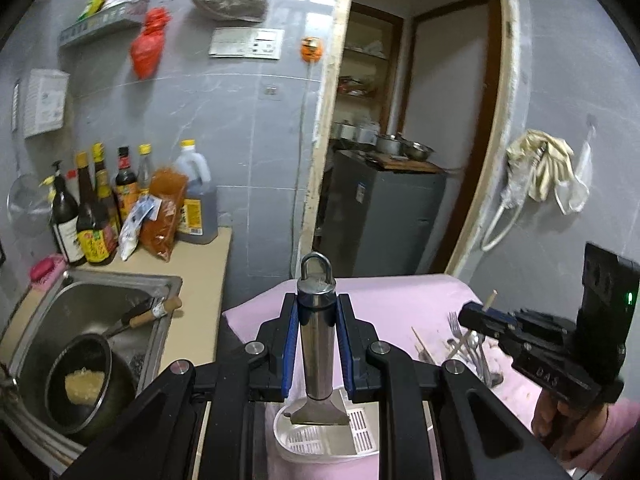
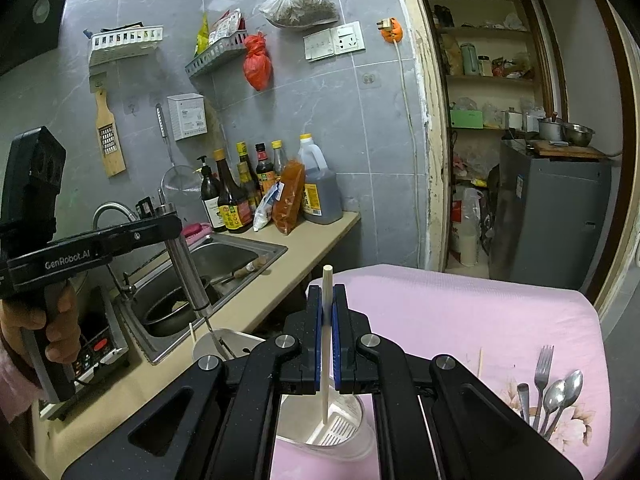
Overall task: Organize utensils
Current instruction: 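Lower both held items into the caddy and open both tools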
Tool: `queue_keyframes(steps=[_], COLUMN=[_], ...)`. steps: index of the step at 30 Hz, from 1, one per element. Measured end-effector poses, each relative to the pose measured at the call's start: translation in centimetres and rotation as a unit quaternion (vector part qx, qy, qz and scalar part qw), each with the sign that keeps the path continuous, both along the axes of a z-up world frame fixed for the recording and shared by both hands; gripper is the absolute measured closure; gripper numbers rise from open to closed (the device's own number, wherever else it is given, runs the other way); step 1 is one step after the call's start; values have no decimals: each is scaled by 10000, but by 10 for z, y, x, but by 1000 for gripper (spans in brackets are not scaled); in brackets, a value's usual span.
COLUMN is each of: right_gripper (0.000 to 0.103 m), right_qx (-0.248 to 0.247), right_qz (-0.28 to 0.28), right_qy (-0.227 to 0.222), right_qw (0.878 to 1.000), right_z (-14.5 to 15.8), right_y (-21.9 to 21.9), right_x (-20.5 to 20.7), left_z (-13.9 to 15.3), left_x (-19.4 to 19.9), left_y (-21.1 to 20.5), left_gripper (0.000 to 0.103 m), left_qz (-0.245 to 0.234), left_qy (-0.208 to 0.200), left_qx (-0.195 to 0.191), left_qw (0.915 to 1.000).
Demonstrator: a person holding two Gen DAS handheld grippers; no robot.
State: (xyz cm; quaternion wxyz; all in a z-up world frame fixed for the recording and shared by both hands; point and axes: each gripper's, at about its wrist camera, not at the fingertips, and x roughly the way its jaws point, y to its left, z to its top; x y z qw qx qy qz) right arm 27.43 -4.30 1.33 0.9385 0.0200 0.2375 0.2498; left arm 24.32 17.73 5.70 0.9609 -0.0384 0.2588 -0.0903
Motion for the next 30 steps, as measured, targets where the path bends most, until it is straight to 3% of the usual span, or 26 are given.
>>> queue_keyframes(steps=[15,30], right_gripper=[99,99], right_qx=[-64,-223], right_qz=[31,24], right_qy=[44,196], right_qw=[10000,9996], right_z=[-9,-44], right_y=[8,22], right_x=[3,2], left_z=[-8,-57], left_x=[-4,-9], left_y=[-4,-15], left_gripper=[86,85], left_qz=[-547,-345], left_qy=[-161,162], left_qx=[124,-23], left_qw=[9983,9993])
